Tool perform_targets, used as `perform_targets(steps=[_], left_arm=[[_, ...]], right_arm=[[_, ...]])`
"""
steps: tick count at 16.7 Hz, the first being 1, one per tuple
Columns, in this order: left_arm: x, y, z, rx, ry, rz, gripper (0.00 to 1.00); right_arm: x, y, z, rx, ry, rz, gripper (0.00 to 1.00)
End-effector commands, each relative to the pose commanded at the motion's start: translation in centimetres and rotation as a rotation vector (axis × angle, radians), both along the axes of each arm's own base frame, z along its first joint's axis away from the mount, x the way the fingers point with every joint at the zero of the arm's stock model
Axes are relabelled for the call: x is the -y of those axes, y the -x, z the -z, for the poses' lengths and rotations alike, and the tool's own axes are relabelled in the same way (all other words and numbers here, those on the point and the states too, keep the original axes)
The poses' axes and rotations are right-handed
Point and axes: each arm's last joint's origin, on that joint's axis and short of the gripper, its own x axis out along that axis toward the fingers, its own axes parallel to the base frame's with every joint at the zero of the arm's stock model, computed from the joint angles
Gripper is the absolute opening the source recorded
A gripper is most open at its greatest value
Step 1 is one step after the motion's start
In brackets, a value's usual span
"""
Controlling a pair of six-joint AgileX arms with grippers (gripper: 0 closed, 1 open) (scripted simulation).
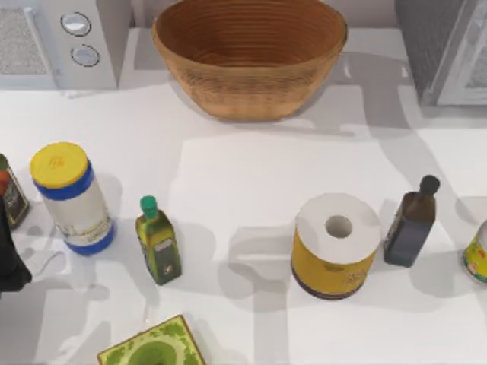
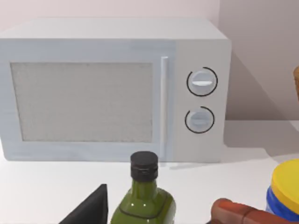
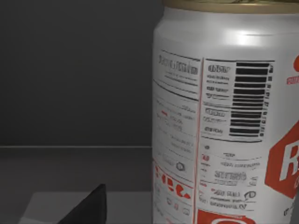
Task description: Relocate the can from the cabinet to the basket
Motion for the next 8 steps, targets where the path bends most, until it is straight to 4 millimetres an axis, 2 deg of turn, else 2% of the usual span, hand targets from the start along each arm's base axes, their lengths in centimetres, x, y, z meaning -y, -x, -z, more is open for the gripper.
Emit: perform_targets(steps=[4, 8], left_arm=[[0.0, 0.0, 0.0, 0.0, 0.0, 0.0, 1.0], [0.0, 0.0, 0.0, 0.0, 0.0, 0.0, 1.0]], right_arm=[[0.1, -0.4, 0.0, -0.002, 0.001, 0.0, 1.0], [-0.1, -3.1, -0.2, 0.0, 0.0, 0.0, 1.0]])
